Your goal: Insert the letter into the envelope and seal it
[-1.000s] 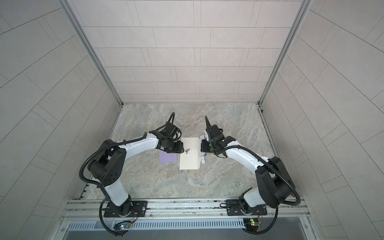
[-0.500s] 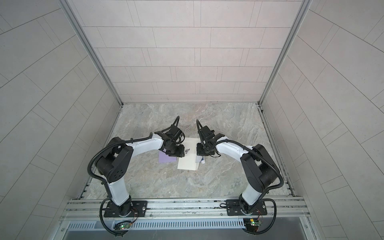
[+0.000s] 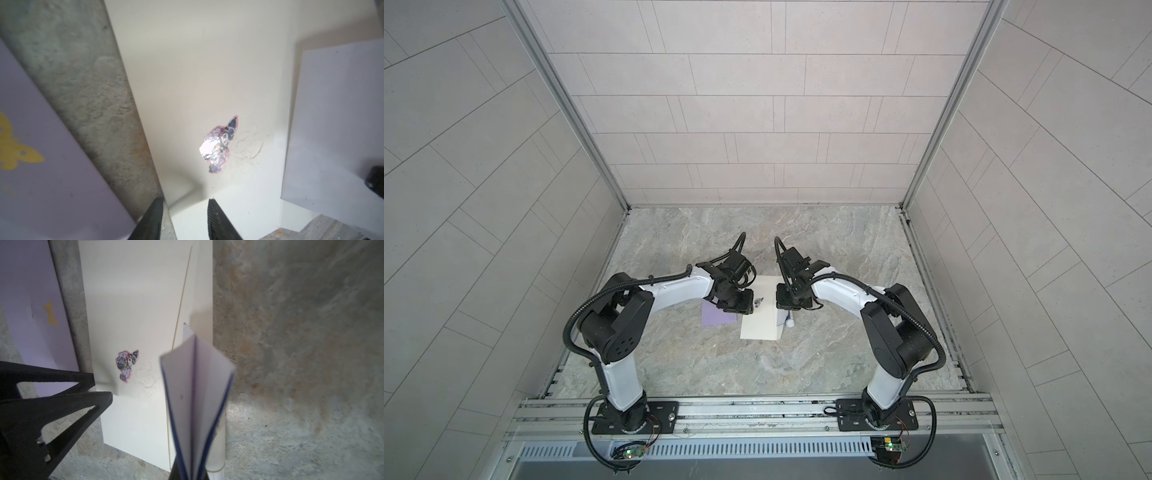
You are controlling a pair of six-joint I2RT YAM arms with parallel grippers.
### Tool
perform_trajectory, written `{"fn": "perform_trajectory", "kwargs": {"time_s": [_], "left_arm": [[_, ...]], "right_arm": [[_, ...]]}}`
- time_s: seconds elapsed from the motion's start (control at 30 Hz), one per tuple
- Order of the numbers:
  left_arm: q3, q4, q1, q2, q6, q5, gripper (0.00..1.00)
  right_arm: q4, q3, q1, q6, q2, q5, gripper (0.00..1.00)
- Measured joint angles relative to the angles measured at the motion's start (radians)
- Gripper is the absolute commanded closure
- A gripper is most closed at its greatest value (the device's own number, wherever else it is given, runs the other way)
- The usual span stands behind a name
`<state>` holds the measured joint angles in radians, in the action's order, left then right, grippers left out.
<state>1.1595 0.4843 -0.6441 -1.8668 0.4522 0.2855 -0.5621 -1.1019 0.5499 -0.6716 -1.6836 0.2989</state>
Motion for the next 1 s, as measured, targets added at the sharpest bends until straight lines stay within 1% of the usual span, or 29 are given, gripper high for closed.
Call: {"fn": "perform_trajectory", "kwargs": {"time_s": [0.17, 0.47, 0.57, 0.77, 0.93, 0.97, 1.0], "left_arm": [[0.001, 0.002, -0.001, 0.000, -0.001, 0.000, 0.57], [0.009, 0.013, -0.004, -0.003, -0.012, -0.002, 0.58], [0.010, 0.014, -0.004, -0.004, -0.016, -0.001, 0.58], [0.012, 0.014, -0.007, -0.006, -0.016, 0.007, 0.58], [0.021, 0.014, -0.022, -0.013, -0.015, 0.010, 0.58], [0.025, 0.019, -0.022, -0.015, -0.014, 0.005, 0.58], [0.030, 0.023, -0.022, -0.018, -0.014, 0.003, 0.59]], "right_arm": [[-0.016, -0.012, 0.000, -0.003, -0.007, 0.008, 1.00], [-0.011, -0.013, -0.001, -0.004, -0.098, 0.031, 1.00], [-0.004, -0.012, -0.001, -0.010, -0.106, 0.036, 1.00], [0.050, -0.010, 0.005, -0.026, -0.108, 0.047, 1.00], [0.089, -0.024, 0.036, -0.045, -0.156, 0.045, 1.00], [0.090, -0.031, 0.040, -0.050, -0.157, 0.039, 0.88], [0.091, -0.034, 0.044, -0.055, -0.158, 0.031, 0.79]]}}
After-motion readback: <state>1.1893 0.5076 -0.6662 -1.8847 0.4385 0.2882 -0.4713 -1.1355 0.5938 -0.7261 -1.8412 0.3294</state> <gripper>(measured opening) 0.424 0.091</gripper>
